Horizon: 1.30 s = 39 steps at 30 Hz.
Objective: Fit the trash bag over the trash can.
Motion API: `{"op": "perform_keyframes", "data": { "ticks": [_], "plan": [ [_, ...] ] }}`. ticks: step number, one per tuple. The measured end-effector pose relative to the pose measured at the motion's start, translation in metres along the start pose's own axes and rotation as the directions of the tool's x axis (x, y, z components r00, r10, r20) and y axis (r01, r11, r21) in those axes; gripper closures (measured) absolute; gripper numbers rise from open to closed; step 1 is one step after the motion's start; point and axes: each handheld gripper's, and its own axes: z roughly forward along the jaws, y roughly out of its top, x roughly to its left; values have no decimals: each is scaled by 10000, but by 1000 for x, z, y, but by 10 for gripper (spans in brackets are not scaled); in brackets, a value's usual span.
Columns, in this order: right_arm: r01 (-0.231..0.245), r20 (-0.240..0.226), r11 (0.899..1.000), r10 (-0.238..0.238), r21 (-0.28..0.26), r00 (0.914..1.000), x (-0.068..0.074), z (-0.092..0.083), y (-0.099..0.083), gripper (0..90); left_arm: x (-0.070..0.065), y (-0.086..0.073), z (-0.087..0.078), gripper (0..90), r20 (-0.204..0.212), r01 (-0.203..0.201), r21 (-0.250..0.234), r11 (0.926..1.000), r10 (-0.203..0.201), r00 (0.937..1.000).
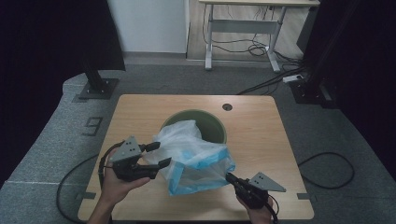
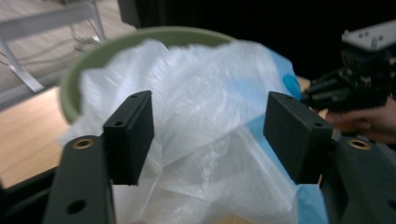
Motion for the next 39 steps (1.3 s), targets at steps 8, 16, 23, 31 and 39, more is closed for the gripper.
{"op": "perform_keyframes", "data": {
  "ticks": [8,16,23,31,39],
  "plan": [
    [-14,-15,10000,14,3,10000,0,1,-1,885,0,3,18,291,2,16,615,9981,-16,10000],
    [-11,-28,10000,10,-33,10000,0,0,-1,886,3,2,31,444,-237,293,995,9946,-271,9994],
    [-20,-1,10000,20,-64,10000,-1,-2,-1,886,6,2,31,737,154,305,871,9957,-319,9994],
    [91,53,9998,-92,167,9999,2,1,-9,886,14,8,9,894,57,924,-1509,9842,-926,9957],
    [200,-6,9997,-200,128,9998,13,-1,-14,874,24,4,-2,897,-276,1292,-2031,9706,-1376,9901]
  ]
}}
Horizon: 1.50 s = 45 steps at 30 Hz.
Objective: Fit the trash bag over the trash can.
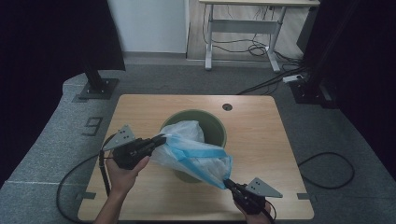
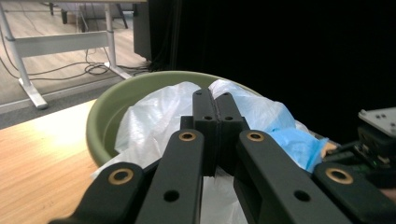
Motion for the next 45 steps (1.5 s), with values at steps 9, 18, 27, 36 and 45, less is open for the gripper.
{"op": "perform_keyframes", "data": {
  "ticks": [9,18,27,36,45],
  "plan": [
    [7,-179,9988,-16,-498,9998,14,-17,6,503,3,-9,-6,896,21,178,-104,9998,-178,9998],
    [-600,-694,9902,515,-1264,9963,10,-50,27,442,3,-16,-6,896,-9,316,-153,9994,-316,9995],
    [27,-430,9917,-83,-1283,9990,8,-45,49,444,2,-18,-5,896,-30,358,-182,9992,-359,9994],
    [892,418,9923,-859,-857,9954,23,-10,43,879,6,-18,-7,897,-222,495,-442,9978,-505,9985],
    [1299,-292,9914,-1304,-162,9910,38,-13,10,883,6,-19,-11,897,-268,686,-715,9951,-706,9971]
  ]
}}
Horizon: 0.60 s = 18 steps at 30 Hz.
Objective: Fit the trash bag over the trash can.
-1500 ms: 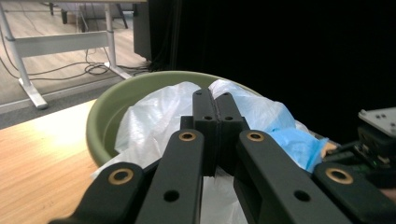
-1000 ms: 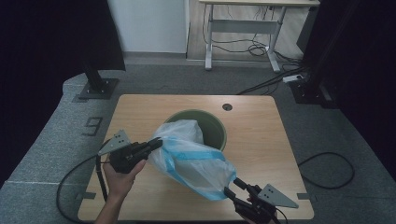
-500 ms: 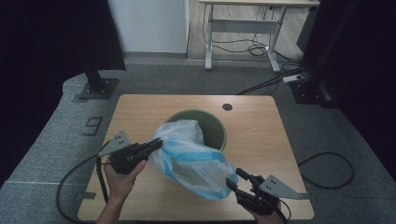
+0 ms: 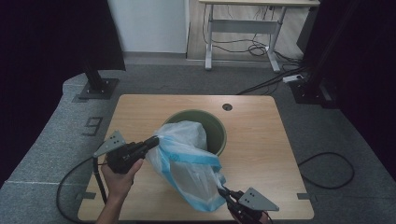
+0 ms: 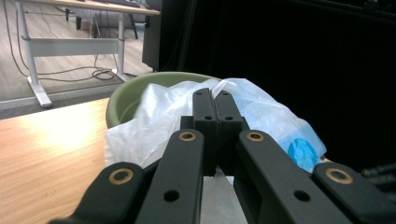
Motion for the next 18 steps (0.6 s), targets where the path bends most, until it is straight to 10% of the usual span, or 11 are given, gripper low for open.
{"op": "perform_keyframes", "data": {
  "ticks": [10,14,18],
  "plan": [
    [-212,-542,9981,244,586,9982,8,12,-23,806,6,-1,-9,897,-169,163,-172,9997,-166,9997],
    [-356,-312,9986,344,-390,9989,7,-1,-16,488,7,-2,-11,897,-186,167,-163,9997,-170,9997],
    [-755,-199,9888,735,-1286,9971,-2,-25,-1,401,7,-3,-11,897,-143,245,-194,9995,-247,9996]
  ]
}}
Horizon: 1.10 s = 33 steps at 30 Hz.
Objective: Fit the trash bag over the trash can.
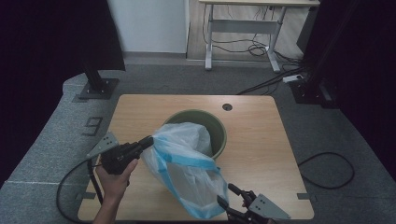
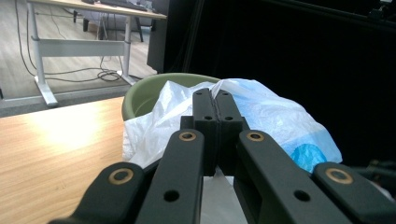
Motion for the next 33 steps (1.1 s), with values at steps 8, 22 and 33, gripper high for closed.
{"op": "perform_keyframes", "data": {
  "ticks": [8,22,33],
  "plan": [
    [-173,90,9992,176,-357,9998,-22,-18,26,370,-2,1,3,897,-14,-65,80,9999,66,10000],
    [-678,-242,9976,675,-140,9974,-41,-41,23,363,-4,0,7,897,-45,-107,234,9997,108,9999],
    [-700,-467,9964,678,-469,9966,-54,-41,47,365,-1,-2,6,897,-102,-74,357,9993,78,9999]
  ]
}}
